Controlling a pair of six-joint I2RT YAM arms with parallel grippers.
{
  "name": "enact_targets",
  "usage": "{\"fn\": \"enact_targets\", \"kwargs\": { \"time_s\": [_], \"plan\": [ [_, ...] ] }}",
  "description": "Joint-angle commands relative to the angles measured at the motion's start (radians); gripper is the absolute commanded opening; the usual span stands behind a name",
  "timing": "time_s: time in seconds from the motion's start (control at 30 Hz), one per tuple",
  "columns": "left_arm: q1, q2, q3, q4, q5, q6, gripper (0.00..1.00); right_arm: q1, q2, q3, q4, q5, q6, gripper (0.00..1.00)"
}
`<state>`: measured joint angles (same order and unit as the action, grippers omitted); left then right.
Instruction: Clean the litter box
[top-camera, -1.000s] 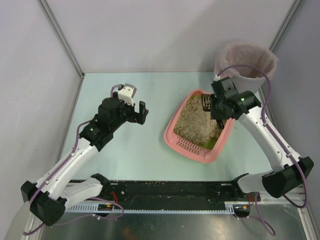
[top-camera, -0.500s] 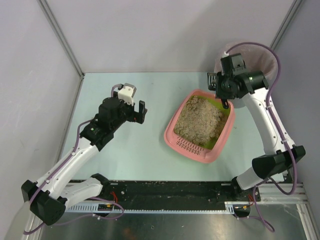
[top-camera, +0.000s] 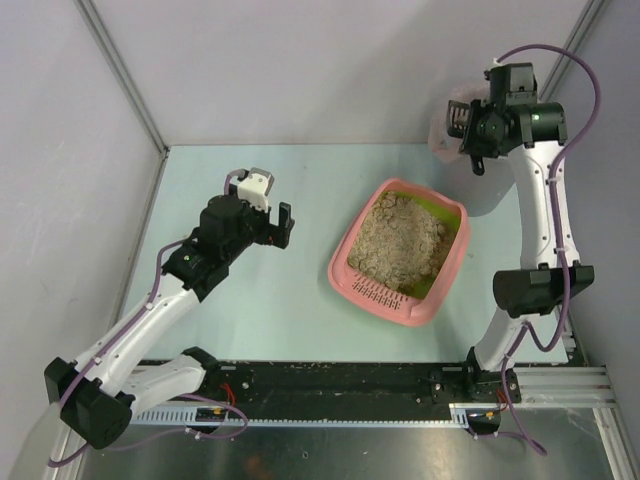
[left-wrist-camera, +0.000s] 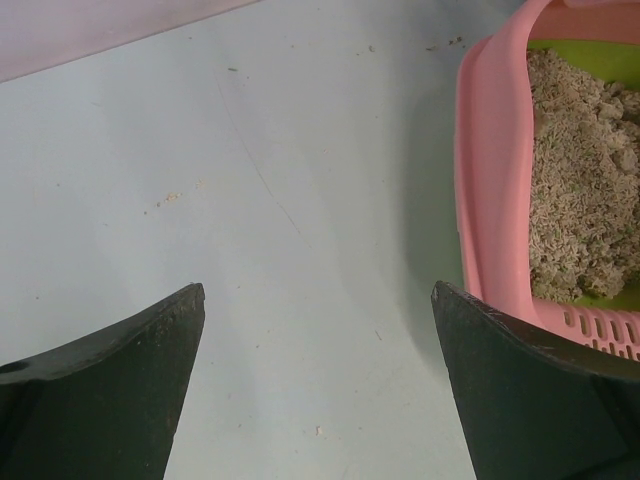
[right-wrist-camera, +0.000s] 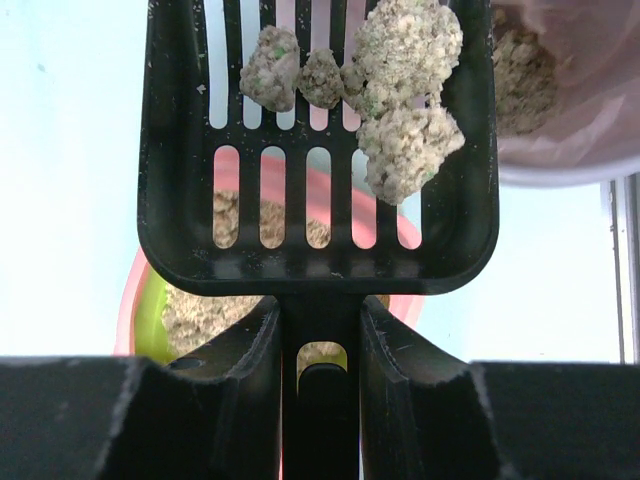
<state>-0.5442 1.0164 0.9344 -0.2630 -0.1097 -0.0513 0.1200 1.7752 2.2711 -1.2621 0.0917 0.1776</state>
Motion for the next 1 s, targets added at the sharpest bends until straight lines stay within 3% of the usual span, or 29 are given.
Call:
{"fn": "enact_targets", "kwargs": {
  "time_s": [0.0,0.57,0.97],
  "plan": [
    [-0.005,-0.002,-0.005,0.031,-0.008,0.031,1.0,-0.081,0.065,0.122,0.033,-0.12,-0.026,0.0],
    [-0.005,0.011,-0.006,0.031,-0.015,0.036,1.0,-0.224,0.161,0.081,0.334,-0.471,0.17,0.0],
    [-0.005,0.011,-0.006,0.031,-0.019,0.039,1.0,-0.295,0.078,-0.218,0.7,-0.664,0.421,0.0]
  ]
}}
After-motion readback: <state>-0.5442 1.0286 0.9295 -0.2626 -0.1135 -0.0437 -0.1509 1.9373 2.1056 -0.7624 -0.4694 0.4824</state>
